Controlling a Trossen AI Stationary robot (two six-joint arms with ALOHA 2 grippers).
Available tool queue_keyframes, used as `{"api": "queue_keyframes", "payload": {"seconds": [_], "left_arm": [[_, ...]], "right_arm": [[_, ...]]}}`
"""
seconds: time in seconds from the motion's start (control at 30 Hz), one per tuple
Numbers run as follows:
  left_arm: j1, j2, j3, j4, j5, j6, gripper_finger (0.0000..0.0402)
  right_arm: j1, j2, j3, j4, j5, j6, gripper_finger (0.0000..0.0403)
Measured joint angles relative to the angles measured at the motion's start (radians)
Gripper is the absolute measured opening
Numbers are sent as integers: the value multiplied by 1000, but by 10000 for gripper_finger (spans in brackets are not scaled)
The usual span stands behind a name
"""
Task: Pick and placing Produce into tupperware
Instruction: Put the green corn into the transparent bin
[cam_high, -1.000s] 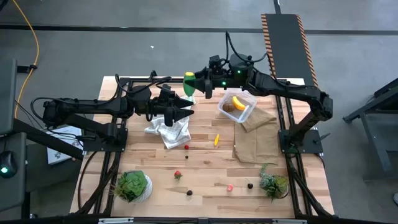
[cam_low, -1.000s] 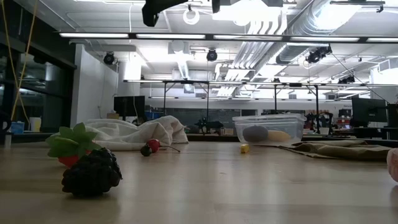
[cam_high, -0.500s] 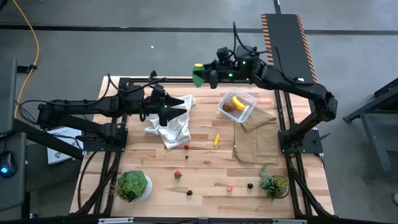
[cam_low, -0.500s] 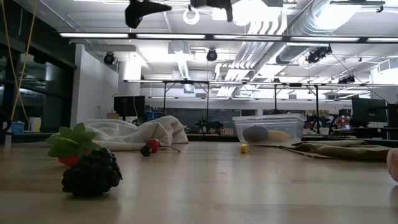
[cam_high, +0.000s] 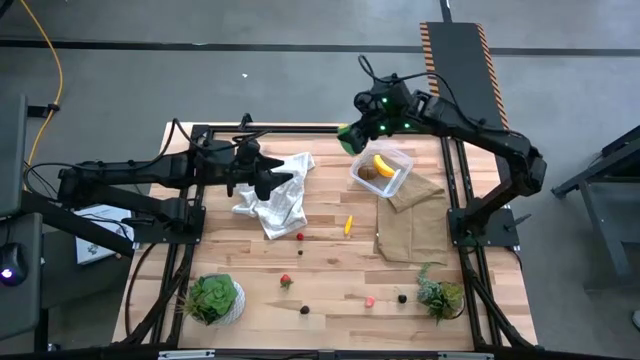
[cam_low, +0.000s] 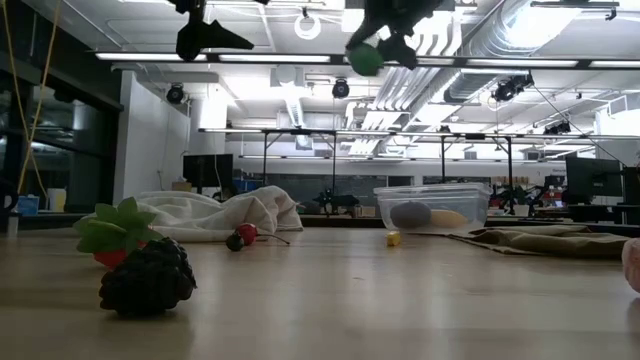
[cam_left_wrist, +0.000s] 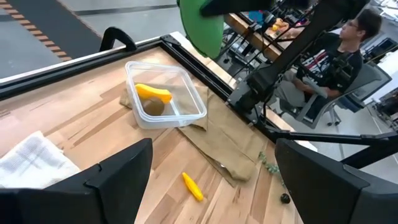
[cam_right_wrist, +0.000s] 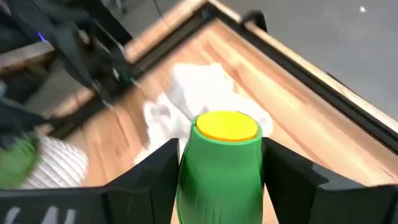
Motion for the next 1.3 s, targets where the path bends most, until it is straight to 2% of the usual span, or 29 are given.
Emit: {"api": "queue_keyframes", "payload": {"seconds": [0.2, 0.33, 0.77, 1.13, 1.2, 1.3], "left_arm": [[0, 0, 0, 6, 0, 0, 328], [0, 0, 0, 5, 7, 0, 328], [-1, 0, 0, -8, 11, -13, 328], [-1, 0, 0, -15, 11, -15, 328], [-1, 0, 0, -15, 11, -15, 328], [-1, 0, 0, -16, 11, -15, 328]], "right_arm": [[-29, 2, 0, -140, 73, -101, 185], [-57, 18, 0, -207, 81, -148, 185], [-119, 165, 0, -298, 89, -259, 185], [-126, 178, 0, -356, 88, -281, 185], [-126, 168, -24, -347, 89, -286, 185], [-126, 117, -134, -287, 87, -254, 185]]}}
